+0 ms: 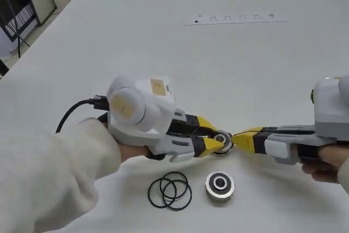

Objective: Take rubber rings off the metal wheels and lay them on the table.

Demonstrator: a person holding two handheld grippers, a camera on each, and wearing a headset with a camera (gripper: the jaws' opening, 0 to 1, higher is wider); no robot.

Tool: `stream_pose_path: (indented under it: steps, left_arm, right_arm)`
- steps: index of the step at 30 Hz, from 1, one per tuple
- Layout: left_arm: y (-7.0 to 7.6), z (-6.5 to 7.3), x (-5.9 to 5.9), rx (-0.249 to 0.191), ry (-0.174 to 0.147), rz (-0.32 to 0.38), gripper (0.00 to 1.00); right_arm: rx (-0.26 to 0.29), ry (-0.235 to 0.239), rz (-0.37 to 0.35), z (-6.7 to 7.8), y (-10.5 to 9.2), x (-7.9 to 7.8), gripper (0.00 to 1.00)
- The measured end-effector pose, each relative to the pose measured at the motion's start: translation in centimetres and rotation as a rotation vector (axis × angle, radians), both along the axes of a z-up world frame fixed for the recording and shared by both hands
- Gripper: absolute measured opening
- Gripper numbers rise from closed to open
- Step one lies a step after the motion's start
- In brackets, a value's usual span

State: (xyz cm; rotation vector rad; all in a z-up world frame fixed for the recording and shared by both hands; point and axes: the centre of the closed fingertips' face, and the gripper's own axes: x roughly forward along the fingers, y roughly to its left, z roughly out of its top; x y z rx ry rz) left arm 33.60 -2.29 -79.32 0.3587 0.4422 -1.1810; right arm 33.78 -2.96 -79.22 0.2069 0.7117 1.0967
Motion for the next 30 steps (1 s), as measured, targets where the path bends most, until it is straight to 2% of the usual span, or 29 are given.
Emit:
stream_pose_path:
  steps: [30]
  left_arm:
    - [-0.04, 0.02, -0.02, 0.002, -0.005, -0.004, 0.13]
  right_arm:
    - [-0.001, -0.022, 0.035, 0.36, 0.64, -0.35, 0.00]
